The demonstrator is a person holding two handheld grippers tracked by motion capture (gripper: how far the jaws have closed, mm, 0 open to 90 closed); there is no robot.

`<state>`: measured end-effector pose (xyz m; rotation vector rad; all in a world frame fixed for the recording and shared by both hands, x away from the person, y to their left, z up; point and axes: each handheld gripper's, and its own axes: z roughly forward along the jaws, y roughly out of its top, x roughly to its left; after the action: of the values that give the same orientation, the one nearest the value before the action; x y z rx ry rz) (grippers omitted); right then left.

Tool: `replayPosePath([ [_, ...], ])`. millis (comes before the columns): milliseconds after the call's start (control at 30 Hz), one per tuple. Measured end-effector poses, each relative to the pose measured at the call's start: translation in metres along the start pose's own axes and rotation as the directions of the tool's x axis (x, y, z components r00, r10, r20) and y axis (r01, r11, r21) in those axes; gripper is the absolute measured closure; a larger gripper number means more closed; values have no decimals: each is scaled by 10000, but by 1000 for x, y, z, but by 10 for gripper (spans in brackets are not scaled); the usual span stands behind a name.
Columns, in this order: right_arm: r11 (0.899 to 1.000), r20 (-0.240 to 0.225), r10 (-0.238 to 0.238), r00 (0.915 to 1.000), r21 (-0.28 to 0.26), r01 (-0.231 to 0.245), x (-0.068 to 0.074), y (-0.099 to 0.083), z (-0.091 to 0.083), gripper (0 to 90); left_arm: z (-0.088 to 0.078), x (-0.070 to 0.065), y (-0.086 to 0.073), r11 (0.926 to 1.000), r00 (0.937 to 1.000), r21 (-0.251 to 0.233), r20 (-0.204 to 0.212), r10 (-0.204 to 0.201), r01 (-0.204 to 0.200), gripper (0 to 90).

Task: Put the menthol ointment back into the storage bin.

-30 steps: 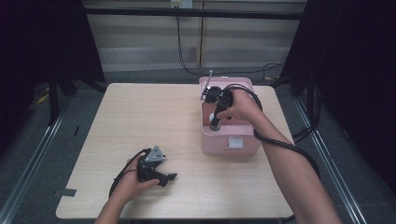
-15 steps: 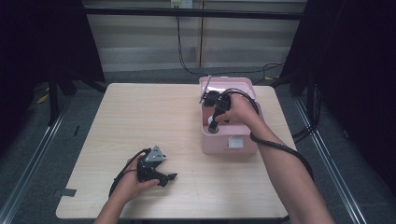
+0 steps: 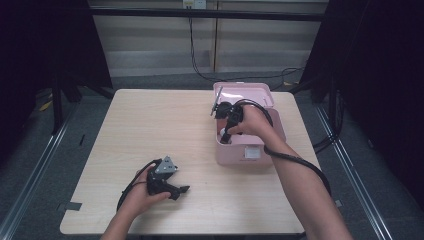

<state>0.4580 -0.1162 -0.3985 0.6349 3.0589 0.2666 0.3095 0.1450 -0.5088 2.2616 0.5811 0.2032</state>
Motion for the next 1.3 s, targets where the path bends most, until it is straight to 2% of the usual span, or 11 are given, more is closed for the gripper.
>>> replayPosePath([
  [300,10000,-38,18,10000,-84,-18,0,-1,7,504,0,0,0,10000,10000,-3,-23,-2,2,148],
  [667,9997,-140,-144,9998,172,146,3,3,20,503,0,0,0,10000,10000,3,-26,5,-5,148],
  [800,9998,-192,-160,9997,98,161,4,3,24,503,0,0,0,10000,10000,0,-25,1,-1,148],
  [1000,9994,-173,-195,9997,271,200,3,3,28,501,0,0,0,10000,10000,1,-31,1,-1,148],
  [1300,9995,-163,-247,9996,193,250,2,2,31,496,0,0,0,10000,10000,-1,-45,-8,8,148],
])
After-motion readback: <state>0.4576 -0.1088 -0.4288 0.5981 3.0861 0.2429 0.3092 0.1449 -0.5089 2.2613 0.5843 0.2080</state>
